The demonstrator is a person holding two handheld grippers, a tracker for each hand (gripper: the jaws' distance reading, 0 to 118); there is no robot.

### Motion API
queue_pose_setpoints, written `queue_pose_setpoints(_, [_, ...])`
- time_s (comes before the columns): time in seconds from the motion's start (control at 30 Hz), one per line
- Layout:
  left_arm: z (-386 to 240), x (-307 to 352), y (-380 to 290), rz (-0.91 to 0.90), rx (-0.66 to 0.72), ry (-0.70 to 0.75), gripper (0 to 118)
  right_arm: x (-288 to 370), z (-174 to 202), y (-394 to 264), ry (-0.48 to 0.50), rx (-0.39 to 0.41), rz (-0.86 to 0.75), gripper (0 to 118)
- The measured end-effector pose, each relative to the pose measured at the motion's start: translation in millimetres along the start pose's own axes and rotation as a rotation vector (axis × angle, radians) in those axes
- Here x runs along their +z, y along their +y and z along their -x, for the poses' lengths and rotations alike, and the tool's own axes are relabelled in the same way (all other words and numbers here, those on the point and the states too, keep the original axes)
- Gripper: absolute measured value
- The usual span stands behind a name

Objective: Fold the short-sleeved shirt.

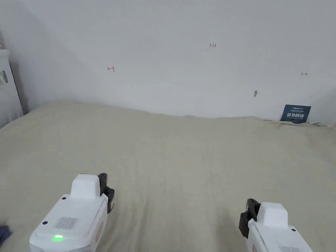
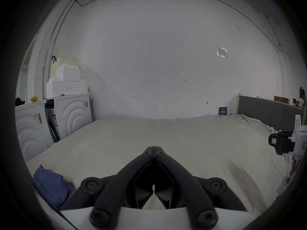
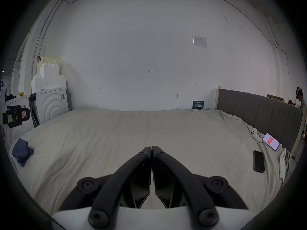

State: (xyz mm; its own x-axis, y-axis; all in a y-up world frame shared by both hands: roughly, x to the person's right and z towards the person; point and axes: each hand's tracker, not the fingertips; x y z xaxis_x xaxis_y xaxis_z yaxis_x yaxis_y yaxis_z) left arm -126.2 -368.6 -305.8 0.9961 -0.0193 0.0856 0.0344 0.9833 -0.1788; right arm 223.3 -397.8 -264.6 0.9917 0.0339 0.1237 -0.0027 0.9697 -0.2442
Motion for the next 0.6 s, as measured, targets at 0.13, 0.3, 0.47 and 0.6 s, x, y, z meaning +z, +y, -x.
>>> queue_pose_setpoints(0.13, [-1.3, -1.6, -3.1, 0.002, -0.002, 0.016, 0, -2.1, -0.2, 2.8, -0.005, 0.001, -0.008, 1])
queue_pose_setpoints(0.3, [-0.7, -4.6, -7.9, 0.007, 0.001, 0.025, 0, -2.9, 3.0, 6.3, 0.003, 0.003, -0.02, 1])
queue_pose_setpoints(0.47, [0.3, -4.1, -7.6, -0.012, 0.01, 0.026, 0, -2.7, 3.2, 6.8, 0.003, -0.014, -0.026, 1])
queue_pose_setpoints(0.6, [-1.6, -5.9, -6.4, -0.017, 0.005, 0.022, 0, -2.4, 1.5, 6.0, -0.006, -0.022, -0.025, 1])
